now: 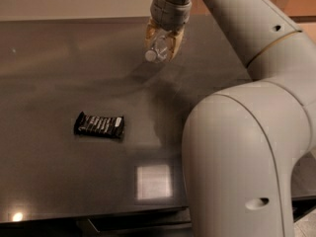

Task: Place water bottle upright

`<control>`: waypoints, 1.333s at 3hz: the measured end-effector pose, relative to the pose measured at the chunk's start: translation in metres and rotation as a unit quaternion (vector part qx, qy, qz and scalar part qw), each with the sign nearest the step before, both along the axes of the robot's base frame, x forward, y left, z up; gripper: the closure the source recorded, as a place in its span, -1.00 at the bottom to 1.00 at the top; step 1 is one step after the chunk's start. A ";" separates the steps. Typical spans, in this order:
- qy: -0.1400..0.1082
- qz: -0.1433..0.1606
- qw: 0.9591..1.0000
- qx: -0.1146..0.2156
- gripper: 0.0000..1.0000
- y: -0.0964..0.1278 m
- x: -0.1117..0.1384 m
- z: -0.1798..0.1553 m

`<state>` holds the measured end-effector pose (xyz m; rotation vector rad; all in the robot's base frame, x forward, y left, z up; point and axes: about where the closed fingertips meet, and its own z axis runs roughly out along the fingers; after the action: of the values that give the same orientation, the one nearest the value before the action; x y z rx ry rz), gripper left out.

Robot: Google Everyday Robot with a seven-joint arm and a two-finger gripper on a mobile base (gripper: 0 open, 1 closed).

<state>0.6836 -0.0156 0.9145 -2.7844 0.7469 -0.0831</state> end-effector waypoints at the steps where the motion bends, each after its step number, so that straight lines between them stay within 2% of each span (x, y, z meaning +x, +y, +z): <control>1: 0.035 -0.064 0.997 0.039 1.00 0.004 -0.026 0.018; 2: 0.094 -0.137 0.982 0.091 1.00 0.007 -0.048 0.027; 3: 0.173 -0.202 0.951 0.155 1.00 0.007 -0.075 0.038; 4: 0.247 -0.230 0.917 0.212 1.00 0.010 -0.102 0.054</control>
Offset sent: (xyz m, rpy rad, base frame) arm -0.1431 -0.0241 0.0456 0.1384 0.5834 -0.4241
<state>0.5818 -0.0059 0.9690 -2.1741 1.3419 0.6398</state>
